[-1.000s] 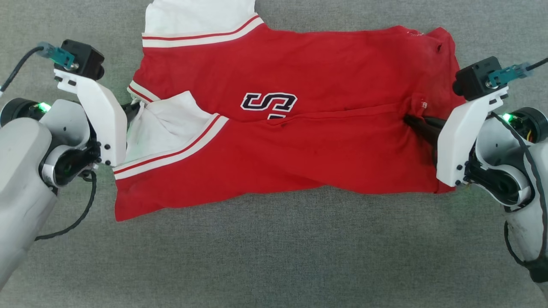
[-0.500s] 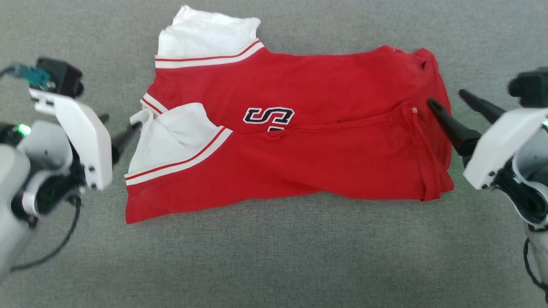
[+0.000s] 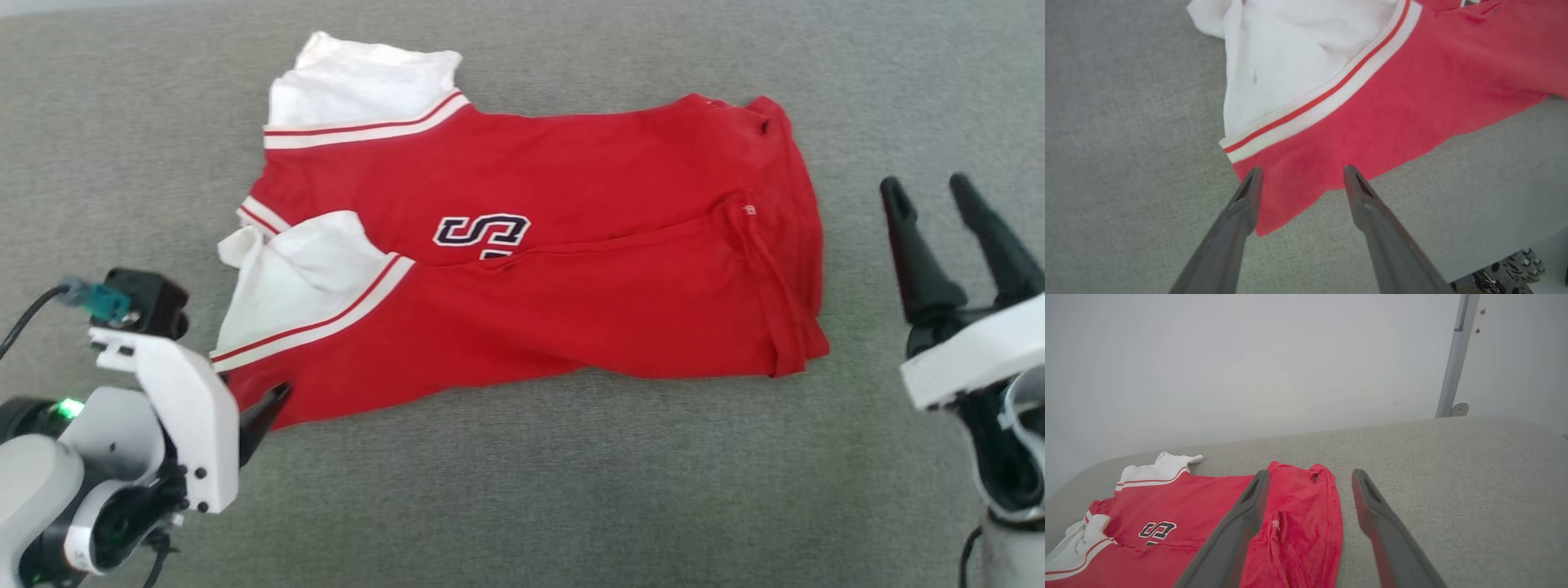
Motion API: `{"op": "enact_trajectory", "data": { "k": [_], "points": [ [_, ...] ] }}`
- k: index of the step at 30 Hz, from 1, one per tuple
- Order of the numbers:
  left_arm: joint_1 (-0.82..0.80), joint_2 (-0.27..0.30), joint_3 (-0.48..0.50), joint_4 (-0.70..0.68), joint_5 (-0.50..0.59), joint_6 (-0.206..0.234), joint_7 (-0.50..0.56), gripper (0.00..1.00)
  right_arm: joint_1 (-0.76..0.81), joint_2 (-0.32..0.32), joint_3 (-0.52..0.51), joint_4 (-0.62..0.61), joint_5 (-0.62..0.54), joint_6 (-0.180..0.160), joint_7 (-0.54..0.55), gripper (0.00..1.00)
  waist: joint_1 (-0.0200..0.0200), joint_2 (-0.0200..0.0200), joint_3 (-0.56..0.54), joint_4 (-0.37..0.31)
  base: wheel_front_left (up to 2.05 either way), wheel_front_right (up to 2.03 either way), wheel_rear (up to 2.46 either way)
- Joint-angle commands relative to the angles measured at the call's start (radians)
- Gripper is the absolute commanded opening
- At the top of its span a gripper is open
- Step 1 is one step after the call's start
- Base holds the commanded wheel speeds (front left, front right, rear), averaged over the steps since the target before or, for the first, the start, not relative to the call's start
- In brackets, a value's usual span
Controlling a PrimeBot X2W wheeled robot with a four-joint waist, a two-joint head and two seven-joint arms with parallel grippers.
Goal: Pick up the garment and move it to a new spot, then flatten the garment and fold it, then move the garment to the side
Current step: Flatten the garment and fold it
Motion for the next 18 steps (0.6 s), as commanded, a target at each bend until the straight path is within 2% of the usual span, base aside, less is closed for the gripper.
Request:
{"op": "enact_trajectory", "data": {
  "k": [1,5,10,16,17,18],
  "points": [
    [0.024,0.006,0.01,0.002,-0.013,0.017,-0.008,1.0,0.024,0.026,-0.007,-0.017,-0.009,-0.001,-0.002,1.0,-0.0001,0.0,0.006,-0.016,0.0,0.0,0.0],
    [0.07,0.02,0.034,0.051,-0.057,0.04,-0.033,1.0,0.073,0.069,-0.018,-0.051,-0.016,-0.001,0.018,1.0,-0.0001,0.0,0.019,-0.044,0.0,0.0,0.0],
    [0.102,0.013,0.05,0.146,-0.099,0.037,-0.045,1.0,0.118,0.085,-0.011,-0.068,-0.008,-0.001,0.069,1.0,-0.0001,0.0,0.035,-0.073,0.0,0.0,0.0],
    [0.1,-0.035,0.017,0.24,-0.11,0.005,-0.01,1.0,0.149,0.079,0.008,-0.05,0.027,-0.001,0.17,1.0,-0.0001,0.0,0.05,-0.08,0.0,0.0,0.0],
    [0.099,-0.046,0.009,0.248,-0.117,-0.007,0.002,0.72,0.151,0.077,0.013,-0.041,0.036,-0.001,0.197,1.0,-0.0001,0.0,0.051,-0.08,0.0,0.0,0.0],
    [0.093,-0.055,0.004,0.254,-0.118,-0.017,0.005,0.0,0.149,0.073,0.019,-0.034,0.042,-0.001,0.221,1.0,-0.0001,0.0,0.053,-0.08,0.0,0.0,0.0]
  ]
}}
